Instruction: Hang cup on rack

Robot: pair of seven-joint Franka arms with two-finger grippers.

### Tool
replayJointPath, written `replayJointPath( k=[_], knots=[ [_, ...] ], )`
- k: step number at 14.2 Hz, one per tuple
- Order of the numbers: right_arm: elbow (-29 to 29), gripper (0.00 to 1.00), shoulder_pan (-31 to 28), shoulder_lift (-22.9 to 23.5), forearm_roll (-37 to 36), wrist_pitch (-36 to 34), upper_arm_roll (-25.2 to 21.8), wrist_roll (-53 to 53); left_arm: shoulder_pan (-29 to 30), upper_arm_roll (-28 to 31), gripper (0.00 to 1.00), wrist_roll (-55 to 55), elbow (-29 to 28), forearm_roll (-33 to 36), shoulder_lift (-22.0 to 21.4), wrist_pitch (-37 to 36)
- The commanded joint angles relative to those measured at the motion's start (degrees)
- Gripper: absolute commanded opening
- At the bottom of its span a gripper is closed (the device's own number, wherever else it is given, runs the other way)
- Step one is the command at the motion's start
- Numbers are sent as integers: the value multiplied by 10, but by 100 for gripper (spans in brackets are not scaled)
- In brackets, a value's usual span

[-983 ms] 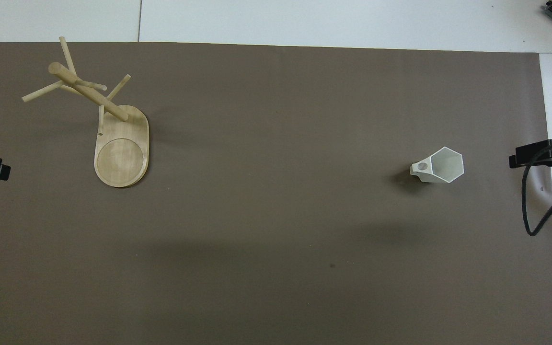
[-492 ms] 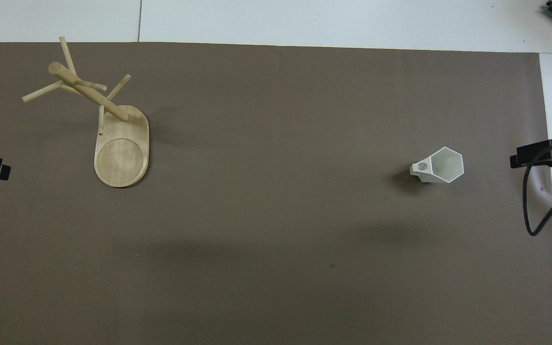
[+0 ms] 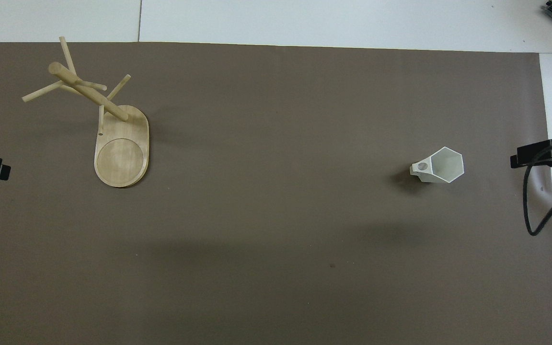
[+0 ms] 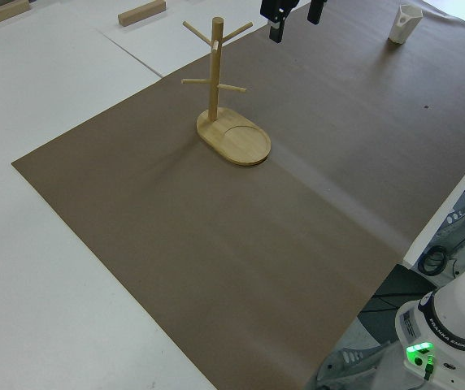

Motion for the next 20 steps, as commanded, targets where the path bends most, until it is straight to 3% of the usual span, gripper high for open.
replayJointPath(
  k=[1, 13, 20],
  knots=[
    [-2, 100, -4, -6, -4, -1, 1, -7, 3, -1, 100, 4, -15, 1, -14, -2],
    [-9, 100, -5, -7, -4, 4, -2, -6, 3, -1, 100, 4, -15, 1, -14, -1],
    [-73, 100, -5, -12, -6, 117, -3, -6, 3, -1, 100, 4, -15, 1, -14, -1]
  ],
)
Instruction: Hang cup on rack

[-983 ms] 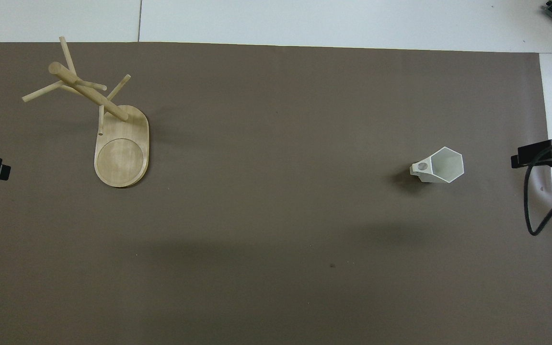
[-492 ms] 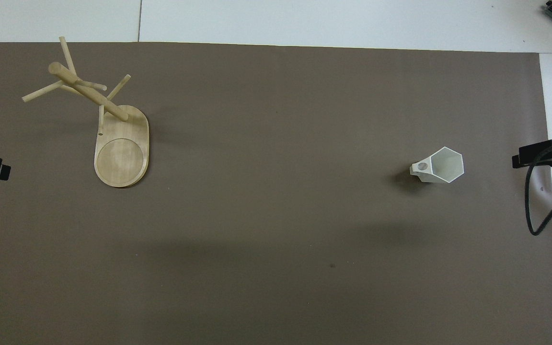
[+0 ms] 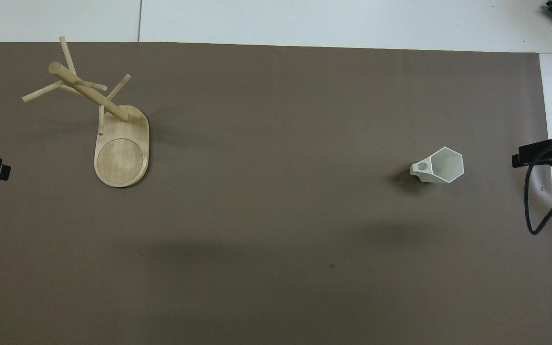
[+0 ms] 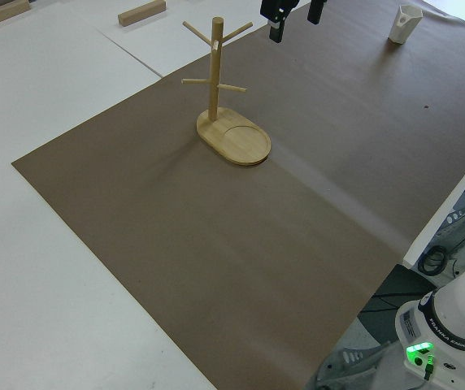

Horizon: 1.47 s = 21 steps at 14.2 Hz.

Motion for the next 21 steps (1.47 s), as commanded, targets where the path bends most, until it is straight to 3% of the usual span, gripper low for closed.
replayJointPath(
  k=[1, 16, 21],
  knots=[
    [-40, 100, -5, -9, -6, 45, 1, -6, 3, -1, 100, 4, -15, 1, -14, -1],
    [-72, 100, -11, 107, -9, 171, 1, -6, 4, -1, 100, 4, -15, 1, -14, -2],
    [-98, 100, -3, 118, -9, 206, 1, 6, 3, -1, 100, 4, -15, 1, -14, -2]
  ],
)
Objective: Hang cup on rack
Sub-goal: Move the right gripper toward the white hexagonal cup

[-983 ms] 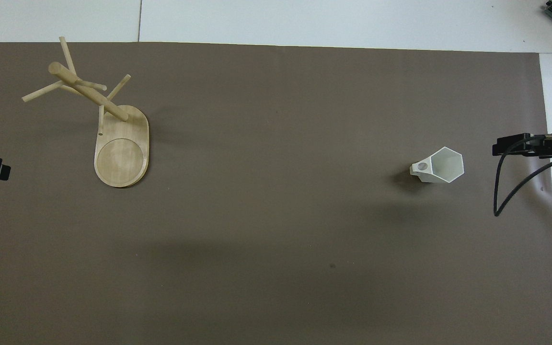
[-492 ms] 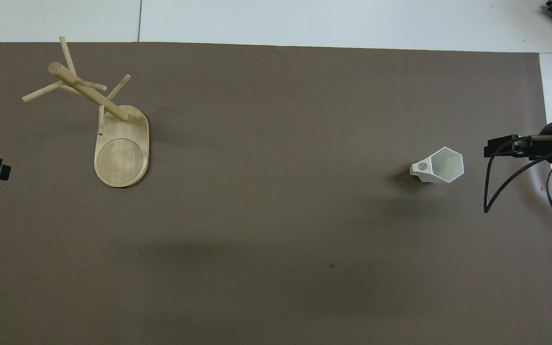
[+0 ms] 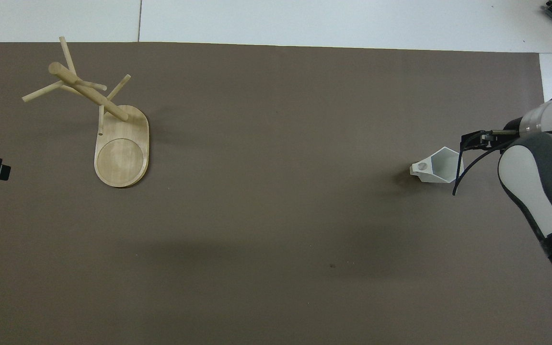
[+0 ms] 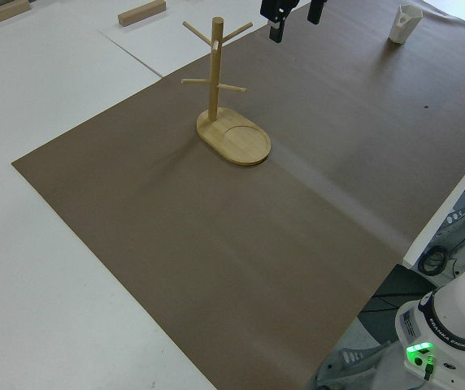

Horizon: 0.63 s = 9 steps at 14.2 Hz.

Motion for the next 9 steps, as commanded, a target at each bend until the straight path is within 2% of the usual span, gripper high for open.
replayJointPath(
  k=[1, 9],
  knots=[
    [-24, 100, 2, -3, -9, 22, 1, 16, 3, -1, 100, 4, -15, 1, -14, -1],
    [-57, 100, 2, -4, -9, 24, 1, 24, 3, -1, 100, 4, -15, 1, -14, -1]
  ],
)
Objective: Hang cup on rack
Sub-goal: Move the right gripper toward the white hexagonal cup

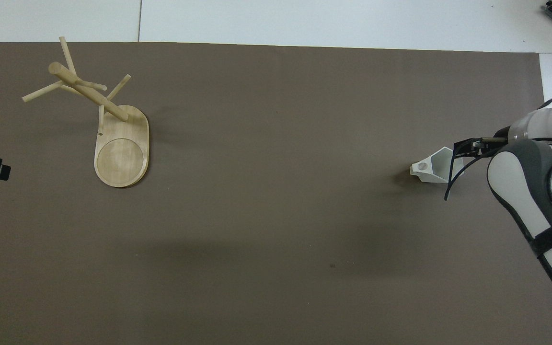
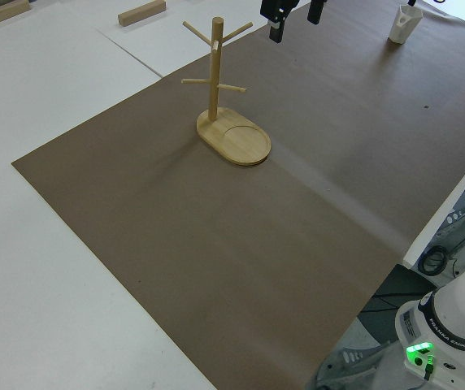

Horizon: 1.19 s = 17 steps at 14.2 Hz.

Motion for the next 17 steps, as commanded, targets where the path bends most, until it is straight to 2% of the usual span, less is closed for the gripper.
replayJointPath(
  k=[1, 7, 14, 16, 17],
  knots=[
    [-23, 100, 1, -7, -9, 14, 1, 15, 3, -1, 100, 4, -15, 1, -14, -2],
    [-32, 92, 1, -11, -8, 19, 1, 83, 4, -1, 100, 5, -15, 1, -14, -1],
    [-48, 83, 1, -8, -8, 37, 2, 85, 3, -1, 100, 5, -15, 1, -14, -2],
    [-47, 76, 1, -9, 0, 31, 3, 86, 3, -1, 100, 4, -15, 1, -14, -2],
    [-46, 63, 1, -9, 0, 29, 3, 88, 3, -1, 100, 4, -15, 1, -14, -2]
  ],
)
